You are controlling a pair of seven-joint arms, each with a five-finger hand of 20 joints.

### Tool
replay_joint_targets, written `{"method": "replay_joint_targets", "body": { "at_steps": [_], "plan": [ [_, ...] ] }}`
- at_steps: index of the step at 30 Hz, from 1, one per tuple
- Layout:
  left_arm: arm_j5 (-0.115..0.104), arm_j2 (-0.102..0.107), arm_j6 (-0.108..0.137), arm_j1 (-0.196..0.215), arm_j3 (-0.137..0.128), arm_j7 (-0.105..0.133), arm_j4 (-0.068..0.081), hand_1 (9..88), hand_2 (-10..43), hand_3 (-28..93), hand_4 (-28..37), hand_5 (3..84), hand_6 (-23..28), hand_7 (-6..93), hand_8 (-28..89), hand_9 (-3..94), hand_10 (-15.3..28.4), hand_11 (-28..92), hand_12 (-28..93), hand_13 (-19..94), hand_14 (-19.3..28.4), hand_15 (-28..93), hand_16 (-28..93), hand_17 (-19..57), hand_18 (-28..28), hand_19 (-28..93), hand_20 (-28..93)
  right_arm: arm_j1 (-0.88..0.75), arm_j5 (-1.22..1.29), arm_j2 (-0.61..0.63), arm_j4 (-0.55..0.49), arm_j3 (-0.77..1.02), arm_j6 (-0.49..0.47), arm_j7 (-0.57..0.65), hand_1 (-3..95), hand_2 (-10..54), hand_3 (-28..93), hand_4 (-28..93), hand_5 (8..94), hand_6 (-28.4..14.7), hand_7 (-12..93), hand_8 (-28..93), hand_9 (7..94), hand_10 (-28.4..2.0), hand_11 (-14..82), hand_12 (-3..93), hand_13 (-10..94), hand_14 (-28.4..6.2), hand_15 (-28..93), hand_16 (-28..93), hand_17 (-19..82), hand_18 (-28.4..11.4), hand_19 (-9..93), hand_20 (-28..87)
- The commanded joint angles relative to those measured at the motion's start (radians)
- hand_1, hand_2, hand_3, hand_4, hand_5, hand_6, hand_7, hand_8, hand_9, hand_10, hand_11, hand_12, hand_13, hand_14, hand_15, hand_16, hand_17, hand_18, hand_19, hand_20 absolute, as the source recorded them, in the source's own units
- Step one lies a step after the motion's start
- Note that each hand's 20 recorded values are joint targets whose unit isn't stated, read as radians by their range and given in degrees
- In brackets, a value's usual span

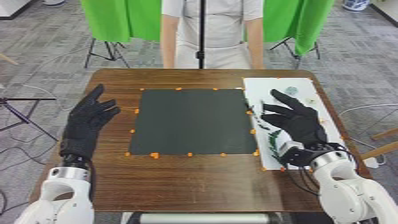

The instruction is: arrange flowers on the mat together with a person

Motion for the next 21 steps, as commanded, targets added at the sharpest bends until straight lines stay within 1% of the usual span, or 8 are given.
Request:
{"method": "replay_joint_targets", "body": {
  "at_steps": [1, 2, 3, 5, 8, 12, 13, 21],
  "plan": [
    [-0.009, -0.003, 0.006, 0.005, 0.006, -0.003, 0.002, 24.2, 7.1, 77, -28.3, 31.9, 4.5, 9.5, -8, 33.9, 19.2, 28, 10, 23, 25.4, 55, -10, -8.9, 21.1, 46, 16, 0.003, -0.001, -0.010, -0.007, -0.004, 0.000, -0.003, 13.9, 10.5, 81, -28, 38.6, 4.6, 18, -14, 44.8, -15.5, 17.2, 15.3, 33, -19.0, 45, 11, 2, -17.4, 44, 22],
    [-0.005, -0.003, 0.002, 0.005, 0.005, -0.005, 0.003, 24.2, 7.1, 77, -28.3, 31.9, 4.5, 9.5, -8, 33.9, 19.2, 28, 10, 23, 25.4, 55, -10, -8.9, 21.1, 46, 16, 0.004, -0.002, -0.009, -0.007, -0.005, 0.002, -0.004, 13.9, 10.5, 81, -28, 38.6, 4.6, 18, -14, 44.8, -15.5, 17.2, 15.2, 33, -19.0, 45, 11, 2, -17.4, 44, 22],
    [-0.006, -0.002, 0.005, 0.004, 0.006, -0.005, 0.003, 24.2, 7.1, 77, -28.3, 31.9, 4.5, 9.5, -8, 33.9, 19.2, 28, 10, 23, 25.4, 55, -10, -8.9, 21.1, 46, 16, 0.005, -0.003, -0.009, -0.006, -0.005, 0.002, -0.003, 13.8, 10.5, 81, -28, 38.6, 4.6, 18, -14, 44.7, -15.5, 17.2, 15.3, 33, -19.0, 45, 11, 2, -17.4, 44, 22],
    [-0.010, 0.000, 0.008, 0.004, 0.006, 0.001, 0.002, 24.3, 7.1, 77, -28.3, 31.8, 4.5, 9.5, -8, 33.9, 19.2, 28, 10, 23, 25.4, 55, -10, -8.9, 21.1, 46, 16, 0.005, 0.000, -0.009, -0.005, -0.004, -0.001, -0.006, 13.8, 10.5, 81, -28, 38.6, 4.6, 18, -14, 44.8, -15.6, 17.1, 15.2, 33, -19.0, 45, 11, 2, -17.5, 44, 22],
    [-0.007, -0.001, 0.007, 0.005, 0.003, -0.006, 0.002, 24.3, 7.1, 77, -28.3, 31.9, 4.5, 9.5, -8, 33.9, 19.2, 28, 10, 23, 25.4, 55, -10, -8.9, 21.1, 46, 16, 0.001, -0.001, -0.010, -0.005, -0.002, -0.002, -0.005, 13.9, 10.5, 81, -28, 38.6, 4.6, 18, -14, 44.7, -15.5, 17.2, 15.3, 33, -19.0, 45, 11, 2, -17.5, 44, 22],
    [-0.009, -0.001, 0.007, 0.004, 0.004, -0.003, 0.003, 24.3, 7.1, 77, -28.3, 31.9, 4.5, 9.5, -8, 33.9, 19.3, 28, 10, 24, 25.4, 55, -10, -8.9, 21.1, 46, 16, 0.002, -0.001, -0.009, -0.004, -0.003, -0.003, -0.004, 13.9, 10.5, 81, -28, 38.6, 4.6, 18, -14, 44.8, -15.5, 17.2, 15.2, 33, -18.9, 45, 11, 2, -17.4, 44, 22],
    [-0.008, -0.002, 0.004, 0.001, 0.004, -0.007, 0.004, 24.3, 7.1, 77, -28.3, 31.9, 4.5, 9.5, -8, 33.9, 19.2, 28, 10, 24, 25.3, 55, -10, -8.9, 21.1, 46, 16, 0.001, -0.001, -0.009, -0.005, -0.003, -0.001, -0.004, 13.9, 10.5, 81, -28, 38.6, 4.6, 18, -14, 44.7, -15.5, 17.2, 15.2, 33, -18.9, 45, 11, 2, -17.4, 44, 22],
    [-0.007, 0.000, 0.004, -0.001, 0.005, -0.004, 0.003, 24.2, 7.0, 77, -28.3, 31.9, 4.5, 9.5, -8, 33.8, 19.3, 28, 10, 23, 25.4, 55, -10, -8.9, 21.1, 47, 16, 0.001, -0.001, -0.007, -0.005, -0.003, 0.002, -0.007, 13.7, 10.5, 81, -28, 38.6, 4.6, 18, -14, 44.8, -15.5, 17.2, 15.2, 33, -19.0, 46, 11, 2, -17.4, 44, 22]
  ]
}}
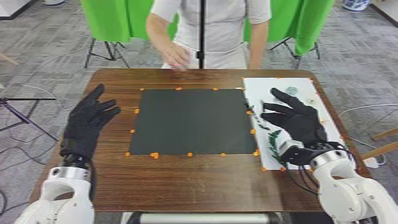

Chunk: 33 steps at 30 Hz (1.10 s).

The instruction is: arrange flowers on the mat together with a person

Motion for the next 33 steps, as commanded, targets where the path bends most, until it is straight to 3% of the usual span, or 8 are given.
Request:
{"method": "replay_joint_targets", "body": {
  "at_steps": [1, 33],
  "plan": [
    [-0.004, -0.001, 0.004, 0.002, 0.002, -0.004, 0.003, 24.2, 7.0, 77, -28.3, 31.9, 4.5, 9.5, -8, 33.8, 19.3, 28, 10, 23, 25.4, 55, -10, -8.9, 21.1, 47, 16, -0.006, -0.002, -0.003, -0.006, -0.002, 0.003, -0.006, 13.8, 10.5, 81, -28, 38.6, 4.6, 18, -14, 44.8, -15.5, 17.2, 15.2, 33, -19.0, 46, 11, 2, -17.4, 44, 22],
    [-0.006, 0.002, 0.008, 0.010, 0.006, -0.004, 0.000, 24.3, 6.9, 78, -28.3, 31.8, 4.5, 9.6, -8, 33.9, 19.2, 29, 10, 23, 25.4, 55, -10, -8.9, 21.1, 46, 16, 0.000, -0.003, -0.005, -0.003, -0.003, -0.004, 0.002, 13.8, 10.4, 81, -28, 38.6, 4.6, 18, -14, 44.8, -15.6, 17.1, 15.2, 33, -19.0, 46, 11, 2, -17.5, 44, 22]
  ]
}}
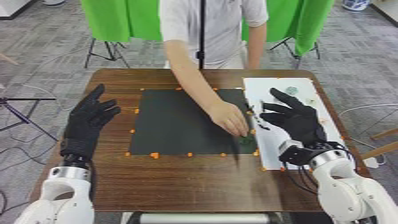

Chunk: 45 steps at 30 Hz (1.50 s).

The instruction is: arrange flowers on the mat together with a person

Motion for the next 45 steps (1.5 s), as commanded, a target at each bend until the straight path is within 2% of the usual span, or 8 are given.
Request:
{"method": "replay_joint_targets", "body": {
  "at_steps": [1, 22, 45],
  "plan": [
    [-0.005, -0.001, 0.007, 0.010, 0.004, -0.006, 0.001, 24.4, 6.9, 78, -28.3, 31.8, 4.5, 9.5, -8, 33.9, 19.2, 29, 10, 23, 25.4, 55, -10, -8.9, 21.1, 46, 16, -0.003, -0.003, -0.004, -0.004, 0.000, -0.003, 0.000, 13.8, 10.4, 81, -28, 38.6, 4.6, 18, -14, 44.8, -15.6, 17.1, 15.2, 33, -19.0, 46, 11, 2, -17.5, 44, 22],
    [-0.007, 0.001, 0.010, 0.006, 0.003, -0.001, 0.002, 24.6, 6.9, 78, -28.2, 31.8, 4.5, 9.6, -8, 33.9, 19.2, 29, 10, 24, 25.3, 55, -10, -9.0, 21.1, 47, 16, -0.002, -0.001, -0.003, -0.003, -0.003, 0.001, -0.011, 13.9, 10.5, 81, -28, 38.5, 4.6, 18, -14, 44.8, -15.6, 17.1, 15.2, 33, -19.0, 46, 11, 2, -17.5, 44, 22],
    [-0.006, -0.002, 0.003, -0.006, 0.002, -0.005, 0.006, 24.7, 6.8, 78, -28.3, 31.8, 4.5, 9.6, -8, 33.8, 19.3, 29, 10, 24, 25.4, 55, -10, -8.9, 21.1, 47, 16, 0.002, -0.001, -0.002, -0.003, -0.003, 0.002, -0.012, 13.8, 10.4, 81, -28, 38.5, 4.6, 18, -14, 44.8, -15.5, 17.1, 15.2, 33, -19.0, 46, 11, 2, -17.4, 44, 22]
  ]
}}
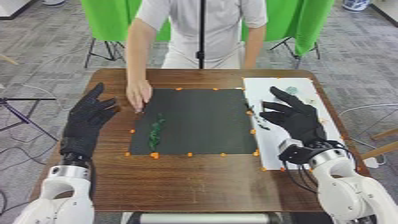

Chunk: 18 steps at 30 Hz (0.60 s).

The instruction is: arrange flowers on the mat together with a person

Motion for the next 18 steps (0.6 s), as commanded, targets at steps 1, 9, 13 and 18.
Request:
{"method": "replay_joint_targets", "body": {
  "at_steps": [1, 9, 13, 18],
  "plan": [
    [-0.005, -0.003, 0.003, 0.004, 0.002, -0.004, 0.005, 24.7, 6.8, 78, -28.3, 31.8, 4.5, 9.6, -8, 33.8, 19.2, 29, 10, 24, 25.3, 55, -10, -8.9, 21.1, 46, 16, -0.005, -0.003, -0.002, -0.003, 0.001, 0.000, -0.008, 13.8, 10.4, 81, -28, 38.5, 4.6, 18, -14, 44.8, -15.5, 17.1, 15.2, 33, -19.0, 46, 11, 2, -17.4, 44, 22],
    [-0.007, -0.002, 0.004, 0.002, 0.005, -0.001, 0.006, 24.8, 6.8, 78, -28.2, 31.8, 4.5, 9.6, -8, 33.9, 19.2, 29, 10, 24, 25.3, 55, -10, -8.9, 21.1, 46, 16, 0.003, -0.001, 0.015, 0.000, -0.004, 0.003, -0.015, 13.9, 10.4, 81, -28, 38.6, 4.5, 18, -14, 44.8, -15.5, 17.2, 15.2, 33, -18.9, 46, 11, 2, -17.4, 44, 22],
    [-0.005, 0.001, 0.005, 0.004, 0.006, 0.000, 0.005, 24.7, 6.8, 78, -28.2, 31.8, 4.5, 9.6, -8, 33.9, 19.2, 29, 10, 24, 25.3, 55, -10, -8.9, 21.1, 46, 16, 0.000, -0.010, 0.064, 0.001, 0.012, -0.010, -0.022, 14.3, 10.1, 81, -28, 38.5, 4.5, 18, -14, 44.7, -15.3, 17.3, 15.2, 33, -18.9, 46, 11, 2, -17.5, 44, 23],
    [-0.005, 0.002, 0.008, 0.011, 0.003, 0.000, 0.003, 24.7, 6.8, 78, -28.3, 31.8, 4.6, 9.6, -8, 33.8, 19.2, 29, 10, 23, 25.3, 55, -10, -9.0, 21.1, 46, 16, -0.007, -0.100, 0.139, -0.001, 0.059, 0.016, -0.071, 16.5, 8.3, 82, -28, 39.2, 4.7, 19, -14, 46.2, -14.6, 18.1, 15.3, 35, -18.3, 46, 11, 3, -17.8, 45, 23]
  ]
}}
